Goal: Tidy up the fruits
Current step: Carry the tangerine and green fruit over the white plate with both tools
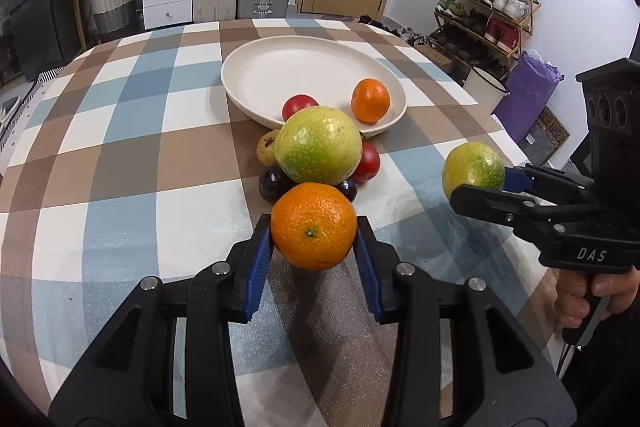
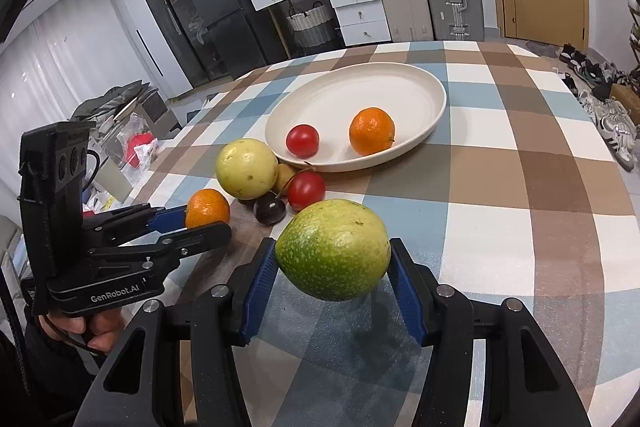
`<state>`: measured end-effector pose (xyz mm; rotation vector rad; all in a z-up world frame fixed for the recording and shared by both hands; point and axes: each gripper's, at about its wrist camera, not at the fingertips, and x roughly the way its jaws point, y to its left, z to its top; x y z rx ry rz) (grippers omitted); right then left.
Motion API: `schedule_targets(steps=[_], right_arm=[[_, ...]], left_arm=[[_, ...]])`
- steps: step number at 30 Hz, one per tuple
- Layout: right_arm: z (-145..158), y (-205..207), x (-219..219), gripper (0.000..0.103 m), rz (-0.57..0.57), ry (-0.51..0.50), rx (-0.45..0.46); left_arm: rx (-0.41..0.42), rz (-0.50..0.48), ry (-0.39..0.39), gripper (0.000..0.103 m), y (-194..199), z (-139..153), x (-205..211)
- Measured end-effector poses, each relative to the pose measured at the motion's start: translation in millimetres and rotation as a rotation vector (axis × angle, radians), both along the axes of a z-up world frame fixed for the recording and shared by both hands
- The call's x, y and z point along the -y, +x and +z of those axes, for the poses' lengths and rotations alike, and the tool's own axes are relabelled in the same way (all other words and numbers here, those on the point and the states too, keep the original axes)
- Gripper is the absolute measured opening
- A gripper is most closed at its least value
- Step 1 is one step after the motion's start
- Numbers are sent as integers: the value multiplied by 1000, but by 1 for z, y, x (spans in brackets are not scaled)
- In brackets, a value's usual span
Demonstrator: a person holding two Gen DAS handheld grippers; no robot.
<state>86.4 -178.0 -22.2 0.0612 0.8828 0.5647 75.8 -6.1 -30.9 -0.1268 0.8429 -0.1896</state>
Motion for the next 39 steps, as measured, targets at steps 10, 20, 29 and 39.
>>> schedule_targets(steps=[10, 20, 29, 39], right_arm=[[13, -4, -1, 56, -7, 2, 31], [37, 8, -9, 56, 35, -2, 77], [49, 36, -14, 56, 46, -1, 86], [54, 65, -7, 56, 13, 9, 101]], left_arm=[[62, 29, 3, 37, -15, 23, -8], [126, 64, 13, 37, -8, 50, -16], [153, 92, -3, 37, 15, 66, -24], [163, 78, 12, 37, 51, 70, -21]])
